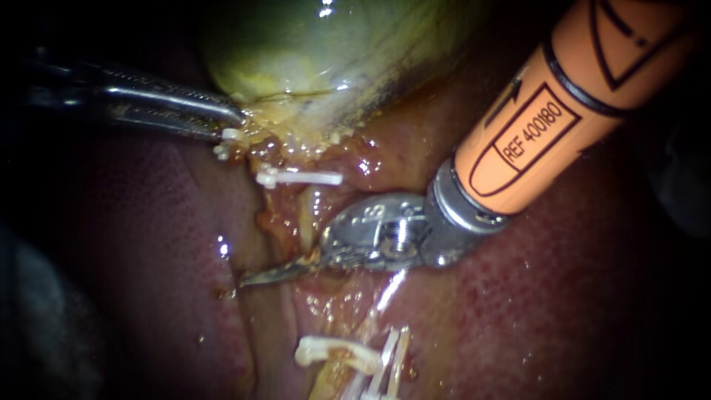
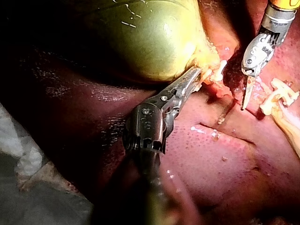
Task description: Go back from the cut right tube
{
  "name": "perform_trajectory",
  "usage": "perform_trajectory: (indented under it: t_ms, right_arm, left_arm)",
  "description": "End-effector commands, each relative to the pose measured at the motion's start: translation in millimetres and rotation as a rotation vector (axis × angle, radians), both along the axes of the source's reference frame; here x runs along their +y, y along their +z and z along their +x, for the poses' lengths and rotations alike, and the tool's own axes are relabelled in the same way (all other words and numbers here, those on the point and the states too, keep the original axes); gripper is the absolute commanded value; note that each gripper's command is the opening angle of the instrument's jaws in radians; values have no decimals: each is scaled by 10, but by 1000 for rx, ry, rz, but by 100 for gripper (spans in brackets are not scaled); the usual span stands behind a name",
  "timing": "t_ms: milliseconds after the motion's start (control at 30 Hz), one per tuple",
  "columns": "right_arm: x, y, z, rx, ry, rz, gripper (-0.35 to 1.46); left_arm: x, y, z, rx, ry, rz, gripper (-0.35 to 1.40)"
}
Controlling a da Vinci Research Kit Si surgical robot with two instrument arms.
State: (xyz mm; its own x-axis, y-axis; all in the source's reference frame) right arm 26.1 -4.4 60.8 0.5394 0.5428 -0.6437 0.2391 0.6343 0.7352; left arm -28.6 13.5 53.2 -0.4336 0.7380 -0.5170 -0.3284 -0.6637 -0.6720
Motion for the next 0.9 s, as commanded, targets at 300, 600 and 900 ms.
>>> perform_trajectory:
  t_ms: [300, 600, 900]
  right_arm:
    - [-3, -3, 3, -54, 78, 7, 126]
    - [-5, -5, 0, -60, 85, 9, 131]
    - [-18, -19, -47, -129, 305, -276, 141]
  left_arm:
    - [1, -1, 1, 0, 0, 1, -35]
    - [1, -1, 1, -1, 1, 1, -35]
    - [2, -1, 4, 2, -2, -1, -35]
